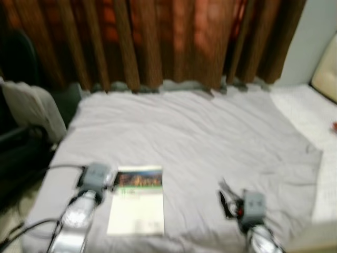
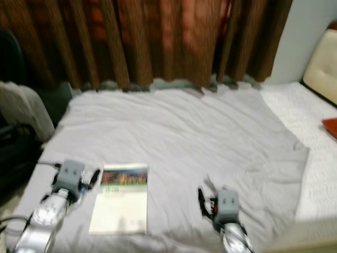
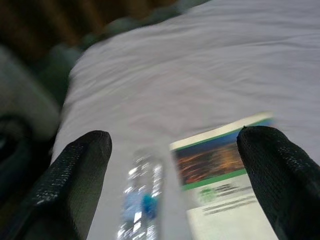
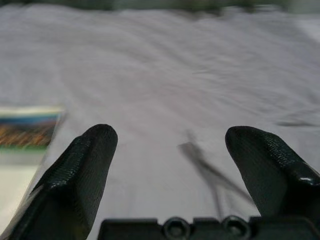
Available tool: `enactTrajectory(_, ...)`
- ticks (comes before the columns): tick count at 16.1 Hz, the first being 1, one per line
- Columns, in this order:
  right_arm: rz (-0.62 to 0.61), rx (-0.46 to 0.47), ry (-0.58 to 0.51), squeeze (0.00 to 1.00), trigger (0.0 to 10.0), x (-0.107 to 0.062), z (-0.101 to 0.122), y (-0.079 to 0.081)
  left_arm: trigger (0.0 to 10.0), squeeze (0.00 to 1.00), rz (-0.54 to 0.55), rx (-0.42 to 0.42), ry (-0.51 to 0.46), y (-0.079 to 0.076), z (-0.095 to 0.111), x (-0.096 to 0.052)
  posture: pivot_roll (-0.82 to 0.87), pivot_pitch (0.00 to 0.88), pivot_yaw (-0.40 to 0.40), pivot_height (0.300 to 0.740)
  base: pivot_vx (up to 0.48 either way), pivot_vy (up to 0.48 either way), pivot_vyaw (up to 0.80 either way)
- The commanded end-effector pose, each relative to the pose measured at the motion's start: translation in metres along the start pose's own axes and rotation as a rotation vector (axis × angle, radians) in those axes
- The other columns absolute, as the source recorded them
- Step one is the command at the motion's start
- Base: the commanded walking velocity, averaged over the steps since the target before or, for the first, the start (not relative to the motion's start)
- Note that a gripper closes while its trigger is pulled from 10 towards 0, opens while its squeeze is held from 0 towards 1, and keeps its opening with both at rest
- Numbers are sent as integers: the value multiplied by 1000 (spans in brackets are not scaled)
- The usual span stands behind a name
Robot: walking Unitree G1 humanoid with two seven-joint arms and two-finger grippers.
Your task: Clean up the room
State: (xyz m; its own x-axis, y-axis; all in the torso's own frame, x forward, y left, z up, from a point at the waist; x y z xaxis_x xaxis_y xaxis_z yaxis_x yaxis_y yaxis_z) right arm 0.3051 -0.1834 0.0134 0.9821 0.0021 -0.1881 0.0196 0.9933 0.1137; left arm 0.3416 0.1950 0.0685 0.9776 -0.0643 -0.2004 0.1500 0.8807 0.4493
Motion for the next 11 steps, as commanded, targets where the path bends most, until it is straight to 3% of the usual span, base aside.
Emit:
enactTrajectory(1,18,11,-47,0,10000,8,12,13,10000,0,10,20,-7,9,3,3,77,0,72,740,0,0,0)
enactTrajectory(4,32,11,-74,0,10000,14,23,15,10000,0,-7,-50,-24,-4,10,6,48,0,57,740,0,0,0)
enactTrajectory(6,52,9,-67,82,10000,13,22,17,10000,0,-12,-50,-20,-12,9,4,47,0,45,740,262,403,584)
enactTrajectory(7,64,4,-53,212,10000,12,18,19,10000,0,-10,-36,-12,-15,9,2,53,4,39,740,337,341,556)
enactTrajectory(8,68,2,-49,227,10000,12,16,20,10000,0,-24,-31,-13,-18,9,1,55,5,37,740,379,292,550)
enactTrajectory(10,75,1,-40,224,10000,12,14,21,10000,0,-39,-8,-25,-21,11,0,62,8,28,740,441,0,547)
enactTrajectory(11,76,-13,-35,125,10000,13,13,22,10000,0,-41,-1,-21,-22,11,1,64,10,22,740,469,0,0)
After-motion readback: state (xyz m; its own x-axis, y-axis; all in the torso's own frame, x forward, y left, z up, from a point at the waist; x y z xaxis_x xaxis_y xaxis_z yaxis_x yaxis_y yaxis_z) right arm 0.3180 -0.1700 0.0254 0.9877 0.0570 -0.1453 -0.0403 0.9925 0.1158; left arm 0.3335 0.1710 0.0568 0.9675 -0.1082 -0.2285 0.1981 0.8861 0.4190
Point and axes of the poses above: a point about 5 cm out from each wrist's last joint towards the gripper, its own x axis pointing out of the wrist towards the gripper, its own z axis along the axis of the wrist's last joint, y = z × x, the point moved 5 cm from there along x, pointing out of the wrist towards the gripper, and after that the axes turned 8 degrees about x, right-handed, at the moved point
